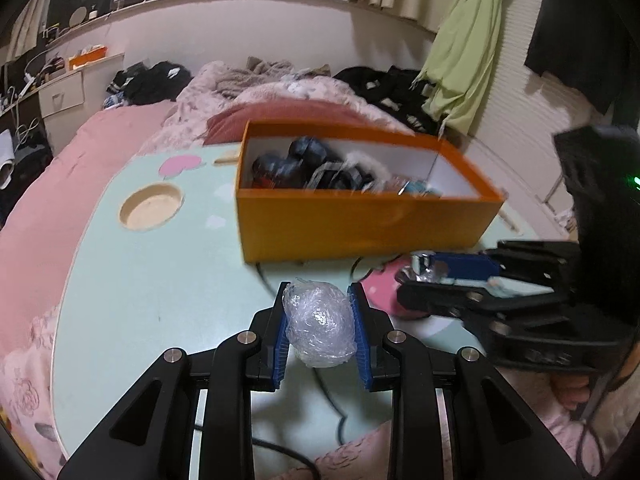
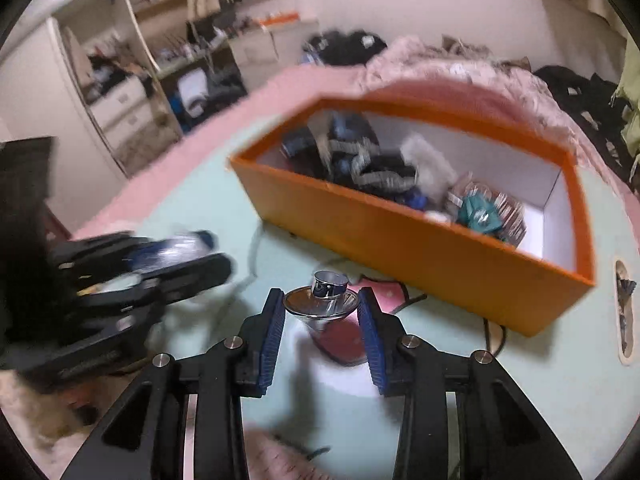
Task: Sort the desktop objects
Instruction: 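Place the wrapped ball in the box with the left gripper while the right gripper places the silver part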
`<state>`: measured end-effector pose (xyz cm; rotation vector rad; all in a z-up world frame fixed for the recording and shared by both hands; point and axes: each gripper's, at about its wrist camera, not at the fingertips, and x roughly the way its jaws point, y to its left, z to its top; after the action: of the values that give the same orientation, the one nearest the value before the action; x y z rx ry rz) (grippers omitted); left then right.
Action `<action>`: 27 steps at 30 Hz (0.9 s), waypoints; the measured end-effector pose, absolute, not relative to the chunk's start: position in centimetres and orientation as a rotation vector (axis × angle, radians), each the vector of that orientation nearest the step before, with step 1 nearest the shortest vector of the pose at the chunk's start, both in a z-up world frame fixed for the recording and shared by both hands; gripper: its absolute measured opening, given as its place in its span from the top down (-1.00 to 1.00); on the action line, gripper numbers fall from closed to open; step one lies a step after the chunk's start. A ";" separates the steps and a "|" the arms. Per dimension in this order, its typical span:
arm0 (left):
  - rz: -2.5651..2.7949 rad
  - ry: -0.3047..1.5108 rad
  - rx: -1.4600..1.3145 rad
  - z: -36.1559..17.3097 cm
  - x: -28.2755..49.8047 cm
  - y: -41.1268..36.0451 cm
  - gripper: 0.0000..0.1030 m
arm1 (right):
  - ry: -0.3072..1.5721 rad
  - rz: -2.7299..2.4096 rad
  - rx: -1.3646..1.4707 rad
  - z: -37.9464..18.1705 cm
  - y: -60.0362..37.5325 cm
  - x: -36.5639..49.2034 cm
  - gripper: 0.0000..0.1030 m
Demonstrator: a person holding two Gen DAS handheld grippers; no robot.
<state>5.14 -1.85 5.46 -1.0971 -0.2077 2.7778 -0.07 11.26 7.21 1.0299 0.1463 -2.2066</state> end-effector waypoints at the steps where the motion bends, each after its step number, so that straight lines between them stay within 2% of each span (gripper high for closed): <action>1: 2.775 -0.204 -1.067 6.3 4.9 -1.6 0.45 | 0.148 -2.244 0.988 8.3 11.6 -0.1 0.30; 6: 2.814 -0.133 -0.908 10.6 1.8 -0.3 0.45 | 0.084 -2.456 0.897 11.7 13.4 -3.8 0.30; 10: 2.851 -0.130 -0.857 12.0 -2.6 0.4 0.42 | 0.083 -2.558 0.909 10.7 13.7 -6.7 0.26; 11: 2.844 -0.122 -0.874 11.5 -3.5 0.6 0.16 | 0.088 -2.565 0.937 10.0 13.7 -7.0 -0.03; 12: 2.835 -0.095 -0.950 10.3 -4.8 1.0 -0.06 | 0.105 -2.614 0.998 8.9 13.7 -7.5 -0.21; 13: 2.848 -0.075 -1.003 9.3 -5.5 1.1 -0.25 | 0.122 -2.629 1.026 8.2 13.9 -7.5 -0.27; 15: 2.850 -0.054 -1.107 7.1 -6.5 1.1 -0.33 | 0.245 -2.640 0.928 7.4 13.4 -6.4 -0.43; 16: 2.931 0.031 -1.007 6.8 -5.8 1.6 -0.49 | 0.299 -2.654 0.886 7.1 13.1 -5.9 -0.43; 17: 2.965 0.083 -1.038 6.3 -5.7 1.9 -0.65 | 0.284 -2.651 0.890 7.0 13.2 -5.8 -0.45; 18: 3.001 0.126 -1.043 5.9 -5.7 2.0 -0.68 | 0.277 -2.649 0.896 6.9 13.2 -5.9 -0.46; 20: 2.968 0.024 -1.046 5.7 -5.6 1.4 -0.71 | 0.275 -2.645 0.893 6.7 13.2 -6.0 -0.46; 27: 2.973 0.042 -1.041 5.6 -5.4 1.4 -0.71 | 0.262 -2.653 0.853 6.6 13.8 -5.4 -0.46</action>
<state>-5.43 1.38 5.57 -1.0414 0.0418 2.9734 -5.40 13.83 6.57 0.8533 0.2622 -2.6531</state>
